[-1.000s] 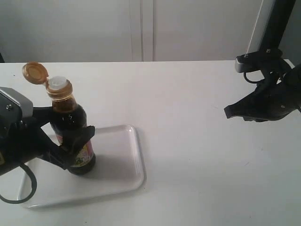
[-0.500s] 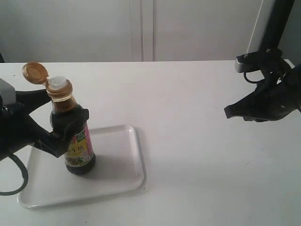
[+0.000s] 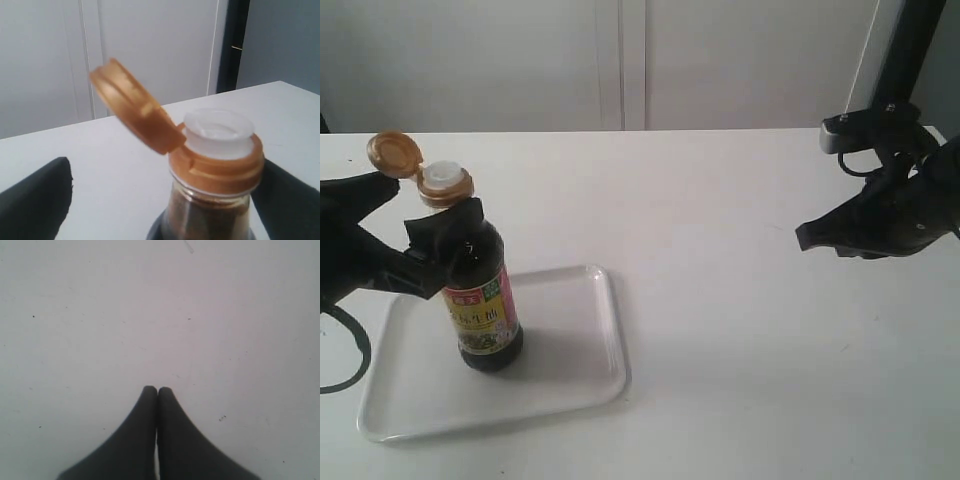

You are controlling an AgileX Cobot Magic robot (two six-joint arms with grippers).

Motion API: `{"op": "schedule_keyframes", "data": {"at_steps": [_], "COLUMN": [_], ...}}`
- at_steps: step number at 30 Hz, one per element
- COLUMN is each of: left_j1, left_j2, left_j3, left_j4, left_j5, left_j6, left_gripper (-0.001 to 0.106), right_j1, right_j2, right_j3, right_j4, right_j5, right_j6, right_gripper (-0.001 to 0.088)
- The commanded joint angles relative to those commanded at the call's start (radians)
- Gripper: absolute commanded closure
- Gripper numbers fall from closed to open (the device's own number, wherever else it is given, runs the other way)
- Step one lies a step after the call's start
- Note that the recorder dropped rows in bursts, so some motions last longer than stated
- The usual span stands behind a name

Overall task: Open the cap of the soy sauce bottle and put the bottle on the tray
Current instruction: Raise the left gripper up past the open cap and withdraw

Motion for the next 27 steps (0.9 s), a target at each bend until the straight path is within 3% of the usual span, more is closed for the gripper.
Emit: {"op": "schedule_keyframes", "data": {"at_steps": [2, 14, 19, 27], "left_j1": [0.0, 0.0, 0.0, 0.0], "left_j2": [-0.007, -0.023, -0.023, -0.023], "left_j3": [0.0, 0.0, 0.0, -0.018], "left_j4": [0.0, 0.037, 0.037, -0.023], "left_j5": [-0.027, -0.029, -0.091, -0.091], "left_j6": [-0.002, -0.005, -0.005, 0.001], "left_gripper": [0.0, 0.0, 0.0, 0.0], "right_j1": [0.0, 0.0, 0.0, 0.0], "right_j2": [0.0, 0.0, 0.0, 0.0], "right_j3": [0.0, 0.0, 0.0, 0.0], "right_j4": [0.0, 0.0, 0.002, 0.004], "right_j5": [0.0, -0.003, -0.003, -0.003], "right_j6": [0.0, 0.0, 0.0, 0.0], "right_gripper": [0.0868, 0.0868, 0.0868, 0.0868]}}
